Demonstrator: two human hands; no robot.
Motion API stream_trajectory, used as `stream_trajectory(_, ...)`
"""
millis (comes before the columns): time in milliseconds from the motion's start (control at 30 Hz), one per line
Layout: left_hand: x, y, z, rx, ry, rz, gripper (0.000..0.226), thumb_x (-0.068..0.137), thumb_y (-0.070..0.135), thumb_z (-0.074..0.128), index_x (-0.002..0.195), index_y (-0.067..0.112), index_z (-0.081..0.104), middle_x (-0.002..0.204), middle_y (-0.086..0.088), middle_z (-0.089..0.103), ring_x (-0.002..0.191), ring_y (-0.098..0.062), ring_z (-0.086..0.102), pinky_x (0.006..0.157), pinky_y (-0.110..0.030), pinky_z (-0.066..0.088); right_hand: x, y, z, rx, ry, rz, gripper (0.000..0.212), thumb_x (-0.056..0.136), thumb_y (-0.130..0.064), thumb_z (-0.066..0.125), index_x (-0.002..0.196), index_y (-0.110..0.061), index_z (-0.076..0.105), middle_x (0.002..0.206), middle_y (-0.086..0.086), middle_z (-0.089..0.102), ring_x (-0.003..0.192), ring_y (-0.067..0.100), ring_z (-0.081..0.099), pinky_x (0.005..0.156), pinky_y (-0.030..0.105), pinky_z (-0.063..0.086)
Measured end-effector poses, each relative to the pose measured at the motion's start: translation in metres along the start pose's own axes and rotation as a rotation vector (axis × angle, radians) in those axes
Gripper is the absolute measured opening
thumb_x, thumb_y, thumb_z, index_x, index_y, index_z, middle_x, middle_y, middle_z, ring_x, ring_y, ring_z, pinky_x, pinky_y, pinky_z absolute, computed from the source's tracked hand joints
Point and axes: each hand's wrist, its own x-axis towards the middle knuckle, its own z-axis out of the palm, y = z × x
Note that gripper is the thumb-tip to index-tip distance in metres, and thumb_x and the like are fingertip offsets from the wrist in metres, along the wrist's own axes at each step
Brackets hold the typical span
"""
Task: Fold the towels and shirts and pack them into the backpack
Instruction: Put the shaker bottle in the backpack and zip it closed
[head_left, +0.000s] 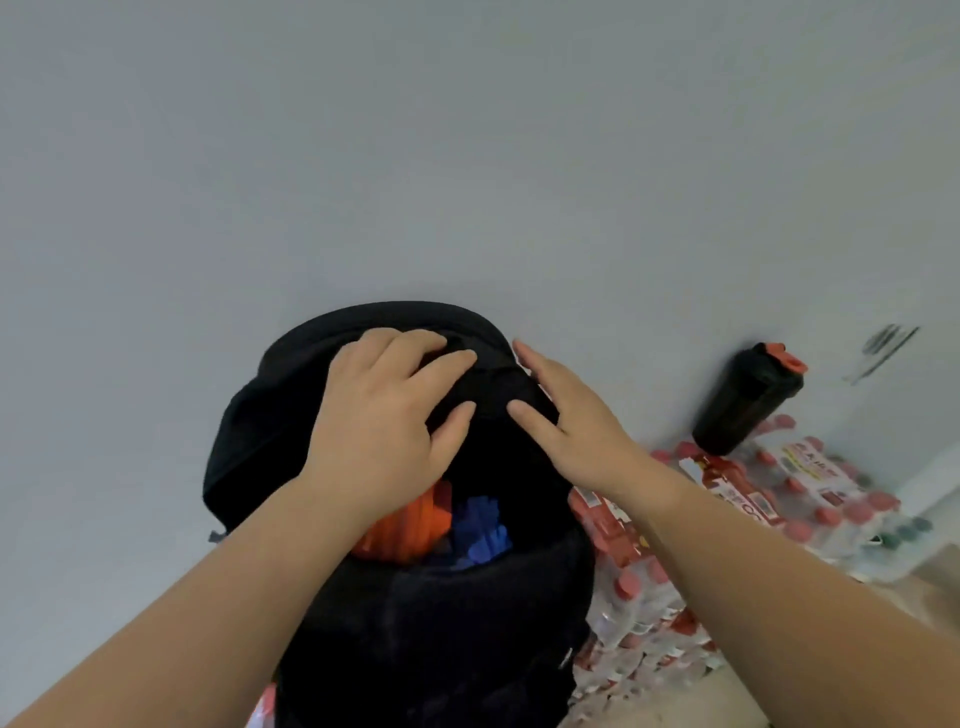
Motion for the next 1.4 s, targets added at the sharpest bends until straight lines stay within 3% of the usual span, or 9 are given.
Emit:
stream_trajectory(167,0.035,0.076,0.052,0.068,-0.211,0.039,0.039,0.083,0.045,0.061,0.115,0.023,0.071,0.124,-0.004,0.063,0.113,-0.031,0.054,0.09,-0.048,0.043,-0.012,0.071,-0.043,0.026,-0.06,0.063,0.064,0.097,-0.061,0.045,0.155,-0.041,0.025,0.158,-0.017,0.033,0.141,0.002,0.033,0.116,0.03,0.031)
stream_trajectory(400,0.102,0.168,0.14,0.05,-0.459,-0.088,0.044,0.088,0.053,0.062,0.124,0.029,0.065,0.128,0.001,0.058,0.12,-0.026,0.049,0.099,-0.044,0.041,-0.038,0.213,-0.14,-0.454,0.151,0.086,0.057,0.088,-0.051,0.066,0.137,-0.023,0.056,0.137,0.002,0.058,0.13,0.024,0.045,0.112,0.04,0.032)
stream_trajectory(567,0.127,0.215,0.219,-0.191,-0.574,-0.187,0.05,0.091,0.051,0.06,0.137,0.031,0.054,0.135,0.003,0.054,0.127,-0.022,0.047,0.105,-0.042,0.042,-0.055,0.283,-0.203,-0.624,0.158,0.389,0.072,0.079,-0.055,0.072,0.143,-0.036,0.044,0.157,0.005,0.033,0.148,0.035,0.017,0.119,0.054,0.017)
stream_trajectory(700,0.143,0.244,0.285,-0.342,-0.697,-0.311,0.07,0.09,0.048,0.064,0.151,0.042,0.03,0.151,0.0,0.04,0.135,-0.023,0.042,0.111,-0.039,0.039,-0.057,0.325,-0.237,-0.29,0.106,0.589,0.091,0.079,-0.052,0.077,0.153,-0.042,0.027,0.166,0.007,0.014,0.151,0.034,0.013,0.121,0.053,0.021)
stream_trajectory(800,0.152,0.262,0.327,-0.448,-0.747,-0.369,0.076,0.091,0.043,0.065,0.154,0.044,0.021,0.153,-0.003,0.036,0.136,-0.024,0.043,0.11,-0.034,0.036,-0.059,0.348,-0.239,0.001,0.024,0.555,0.086,0.083,-0.044,0.076,0.155,-0.038,0.029,0.159,0.001,0.033,0.146,0.022,0.033,0.118,0.044,0.031)
stream_trajectory(967,0.162,0.272,0.375,-0.624,-0.758,-0.413,0.084,0.092,0.031,0.068,0.156,0.045,0.015,0.161,-0.002,0.025,0.147,-0.02,0.028,0.121,-0.036,0.026,-0.059,0.357,-0.233,0.172,0.062,0.45,0.061,0.088,-0.012,0.072,0.138,-0.032,0.041,0.13,-0.009,0.055,0.115,0.008,0.052,0.089,0.004,0.037)
stream_trajectory(1200,0.147,0.269,0.396,-0.761,-0.702,-0.384,0.091,0.092,0.022,0.071,0.154,0.051,0.012,0.164,0.004,0.021,0.15,-0.005,0.015,0.123,-0.027,0.017,-0.058,0.363,-0.221,0.172,0.099,0.36,0.062,0.084,-0.019,0.076,0.133,-0.043,0.045,0.13,-0.008,0.052,0.121,0.008,0.052,0.103,0.041,0.049)
stream_trajectory(1300,0.139,0.265,0.377,-0.789,-0.592,-0.384,0.09,0.09,0.024,0.073,0.154,0.051,0.015,0.155,0.008,0.033,0.14,0.001,0.03,0.111,-0.006,0.023,-0.06,0.347,-0.218,0.242,0.078,0.305,0.06,0.089,-0.026,0.073,0.137,-0.047,0.043,0.132,-0.011,0.052,0.121,0.008,0.052,0.1,0.044,0.05)
stream_trajectory(1400,0.133,0.261,0.342,-0.777,-0.481,-0.378,0.094,0.086,0.027,0.077,0.148,0.062,0.016,0.16,0.006,0.022,0.147,-0.005,0.023,0.112,-0.008,0.023,-0.06,0.314,-0.217,0.36,-0.001,0.241,0.058,0.094,-0.028,0.066,0.141,-0.049,0.04,0.136,-0.016,0.053,0.126,0.008,0.052,0.1,0.043,0.052)
